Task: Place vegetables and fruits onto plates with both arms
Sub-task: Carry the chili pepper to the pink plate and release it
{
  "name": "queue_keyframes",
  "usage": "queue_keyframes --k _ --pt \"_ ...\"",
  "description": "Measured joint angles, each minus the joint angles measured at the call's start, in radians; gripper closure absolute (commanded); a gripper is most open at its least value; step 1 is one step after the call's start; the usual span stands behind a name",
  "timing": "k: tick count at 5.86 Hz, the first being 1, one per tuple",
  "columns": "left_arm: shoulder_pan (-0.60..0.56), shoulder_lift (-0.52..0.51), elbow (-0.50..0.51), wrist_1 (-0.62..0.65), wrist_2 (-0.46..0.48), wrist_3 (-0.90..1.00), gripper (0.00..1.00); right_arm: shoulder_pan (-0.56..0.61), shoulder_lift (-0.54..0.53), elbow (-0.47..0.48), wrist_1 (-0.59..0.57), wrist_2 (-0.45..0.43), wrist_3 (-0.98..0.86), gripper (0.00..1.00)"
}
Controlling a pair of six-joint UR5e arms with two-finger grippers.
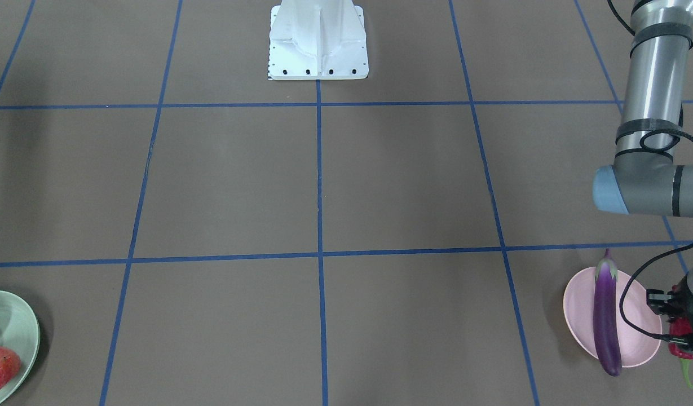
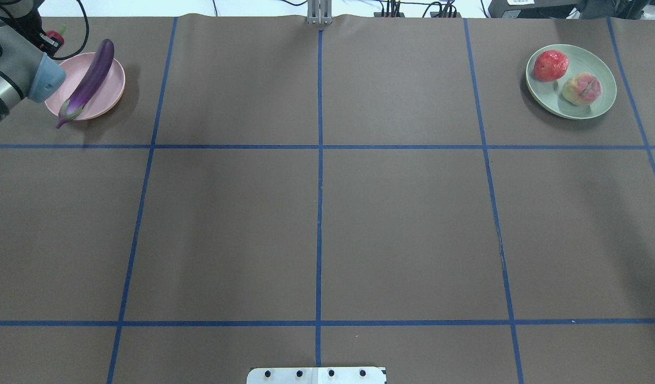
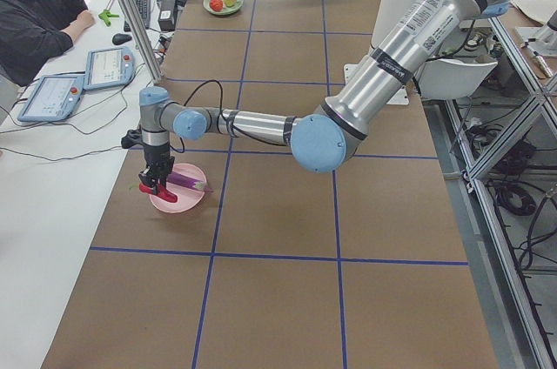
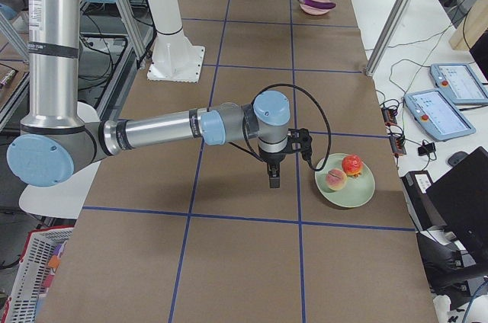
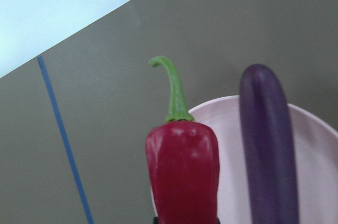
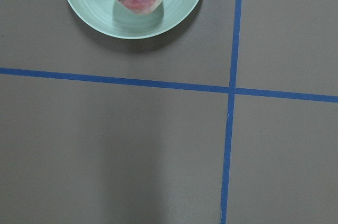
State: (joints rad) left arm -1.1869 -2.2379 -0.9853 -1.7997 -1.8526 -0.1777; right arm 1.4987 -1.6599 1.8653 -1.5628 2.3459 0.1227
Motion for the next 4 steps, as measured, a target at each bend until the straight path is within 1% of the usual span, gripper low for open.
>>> queue_keyframes --k 1,2,3,4 --pt "0.001 0.021 -0.041 -0.022 -0.002 -0.062 0.0 0.0 0.0 0.0 0.0 0.002 0.0 0.0" --pt "0.0 0.033 -0.082 -0.025 -0.029 -0.075 0.0 0.0 0.002 0.0 0.001 0.002 0.0 0.0" --pt "-0.012 0.049 -0.117 -0.021 -0.091 -0.054 0.0 0.0 0.004 0.0 0.001 0.003 0.0 0.0" --pt "-0.063 0.082 -0.153 -0.011 -0.194 -0.009 0.0 0.0 0.005 0.0 0.0 0.003 0.0 0.0"
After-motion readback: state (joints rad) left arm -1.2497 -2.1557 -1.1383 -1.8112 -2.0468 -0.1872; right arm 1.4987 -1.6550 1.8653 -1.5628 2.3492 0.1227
